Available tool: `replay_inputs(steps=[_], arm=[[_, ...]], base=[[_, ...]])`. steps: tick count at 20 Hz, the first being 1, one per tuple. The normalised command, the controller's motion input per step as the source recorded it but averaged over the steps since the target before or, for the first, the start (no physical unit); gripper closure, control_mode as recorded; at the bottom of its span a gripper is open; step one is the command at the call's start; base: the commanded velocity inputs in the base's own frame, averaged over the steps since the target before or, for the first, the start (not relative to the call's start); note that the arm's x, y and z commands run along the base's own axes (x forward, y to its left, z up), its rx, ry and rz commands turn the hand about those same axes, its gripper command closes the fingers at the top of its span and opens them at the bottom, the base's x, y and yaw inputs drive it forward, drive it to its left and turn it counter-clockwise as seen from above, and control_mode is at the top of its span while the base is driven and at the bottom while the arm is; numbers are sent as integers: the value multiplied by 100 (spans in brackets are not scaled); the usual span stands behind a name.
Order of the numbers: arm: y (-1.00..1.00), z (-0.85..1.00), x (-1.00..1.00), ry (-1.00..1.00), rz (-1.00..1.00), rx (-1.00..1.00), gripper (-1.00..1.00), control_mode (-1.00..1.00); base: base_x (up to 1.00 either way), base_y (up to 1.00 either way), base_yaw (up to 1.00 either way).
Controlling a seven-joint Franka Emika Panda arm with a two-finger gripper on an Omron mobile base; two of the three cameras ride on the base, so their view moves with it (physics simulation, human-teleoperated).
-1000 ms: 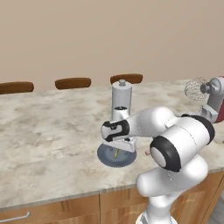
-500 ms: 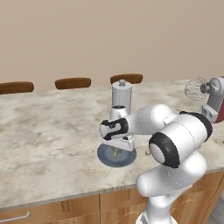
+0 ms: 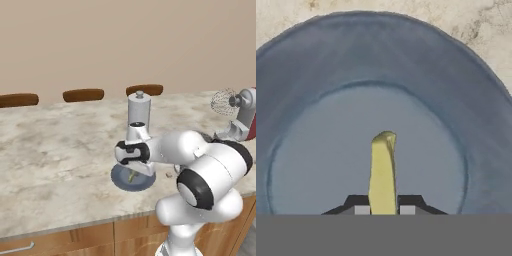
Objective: Add butter and sugar cubes to the stand mixer bowl and then turn on the stand mixer to begin making frosting.
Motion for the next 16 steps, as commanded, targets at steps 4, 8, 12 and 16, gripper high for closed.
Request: replay_inputs(steps=[4,8,12,16], arm=[[-9,40,-48,-12,-14,-4,100,-100],[-19,72,-31,-13,-12,-11,100,-100],[-27,90,-23,-8,-12,-12,100,-100],[-41,91,-25,-7,-16,-10,100,-100]], base=[[0,0,0],[0,0,0],[0,0,0],[0,0,0]])
